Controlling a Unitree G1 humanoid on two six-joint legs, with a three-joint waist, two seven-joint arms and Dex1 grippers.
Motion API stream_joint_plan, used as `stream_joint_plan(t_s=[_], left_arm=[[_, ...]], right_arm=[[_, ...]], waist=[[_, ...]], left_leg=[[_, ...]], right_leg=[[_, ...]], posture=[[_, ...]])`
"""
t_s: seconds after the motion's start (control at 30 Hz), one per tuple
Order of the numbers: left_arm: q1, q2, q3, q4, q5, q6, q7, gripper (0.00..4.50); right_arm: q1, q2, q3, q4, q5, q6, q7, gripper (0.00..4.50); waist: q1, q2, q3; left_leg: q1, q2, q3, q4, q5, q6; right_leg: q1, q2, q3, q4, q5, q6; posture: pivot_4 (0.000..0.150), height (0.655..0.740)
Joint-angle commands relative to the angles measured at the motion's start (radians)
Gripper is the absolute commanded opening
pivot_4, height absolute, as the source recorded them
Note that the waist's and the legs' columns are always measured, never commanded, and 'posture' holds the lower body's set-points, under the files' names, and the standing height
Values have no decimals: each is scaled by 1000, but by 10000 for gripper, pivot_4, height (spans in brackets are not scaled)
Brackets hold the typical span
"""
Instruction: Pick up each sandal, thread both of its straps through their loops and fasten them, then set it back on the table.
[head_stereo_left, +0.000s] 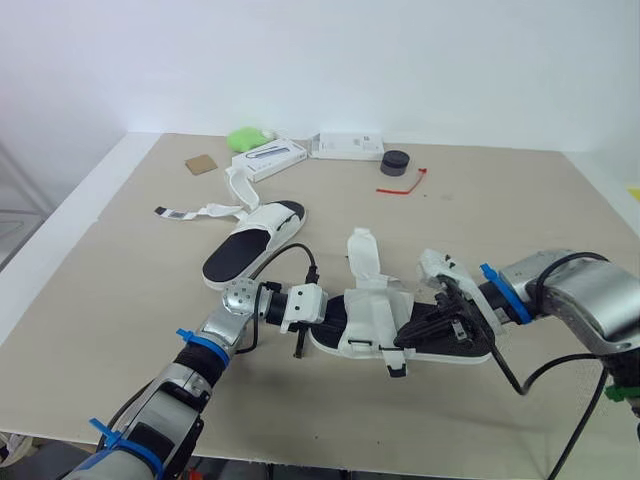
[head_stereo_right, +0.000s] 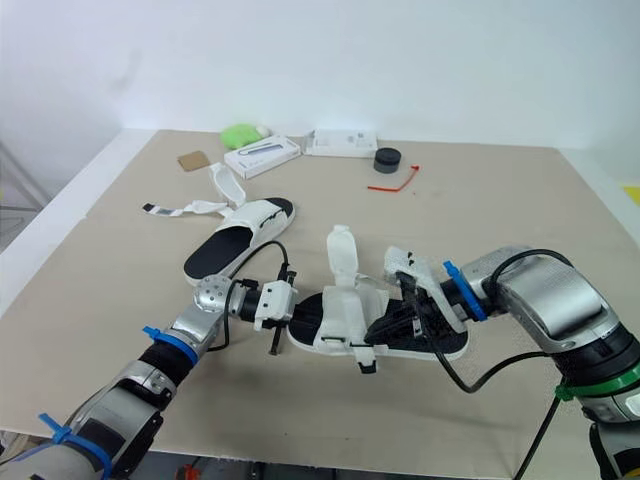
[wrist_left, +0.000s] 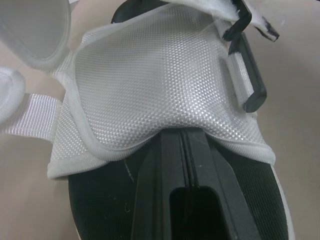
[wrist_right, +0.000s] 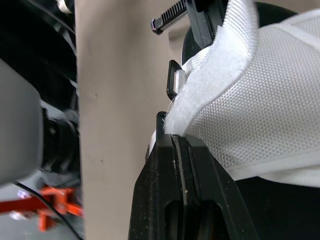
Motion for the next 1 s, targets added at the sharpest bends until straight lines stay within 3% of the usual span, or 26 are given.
stream_joint_plan(t_s=[0.03, 0.07, 0.1, 0.17, 0.3, 0.47, 0.67, 0.83, 1.0], left_arm=[[82, 32, -100, 105, 124, 63, -37, 0], [82, 32, -100, 106, 124, 63, -37, 0], [82, 32, -100, 106, 125, 62, -36, 0], [81, 31, -100, 106, 125, 63, -37, 0], [79, 28, -101, 108, 126, 62, -37, 0], [77, 25, -102, 110, 126, 61, -37, 0], [75, 23, -101, 112, 124, 61, -35, 0], [74, 23, -102, 115, 122, 60, -43, 0], [59, 22, -102, 131, 123, 56, -48, 0]], right_arm=[[48, -22, 16, -35, -37, -67, 29, 594], [49, -19, -1, -30, -25, -70, 36, 594], [47, -21, -18, -22, -6, -62, 51, 5098], [43, -33, -37, -12, 9, -58, 72, 8575], [18, -49, -84, 42, 28, -24, 82, 25958], [25, -86, -209, 68, 119, 30, 105, 25958], [307, -172, -446, -126, 224, 53, 80, 25958], [514, -83, -484, -273, 180, 50, -137, 25958], [535, 17, -463, -264, 145, 56, -305, 25958]], waist=[[0, -2, -1], [0, -3, -1], [0, -2, -1], [0, -2, -1], [1, -2, -1], [1, -1, 0], [9, -1, 0], [9, -4, 1], [8, -3, 1]], left_leg=[[2, 0, 0, 0, -1, -1], [4, 0, 0, 0, -2, -2], [5, 0, 0, 0, -4, -3], [5, 0, 0, 0, -5, -2], [5, 0, 0, 0, -5, -2], [5, 0, 0, 0, -5, -1], [5, -2, 0, 0, -8, 0], [6, -1, -1, 1, -8, 0], [6, -2, 0, 2, -8, 0]], right_leg=[[2, 0, 0, 0, -1, 0], [3, 0, 0, 0, -3, 0], [4, 0, 0, 0, -4, -1], [5, 0, 0, 0, -4, -2], [5, -1, 0, 0, -5, -2], [5, -1, 0, 0, -5, -2], [7, -1, 0, 0, -8, -1], [7, -1, -1, 0, -9, 0], [7, -2, 0, 0, -8, 0]], posture=[[1500, 7400], [1500, 7400], [1500, 7400], [1500, 7400], [1500, 7400], [1500, 7400], [1500, 7400], [1500, 7400], [1500, 7400]])
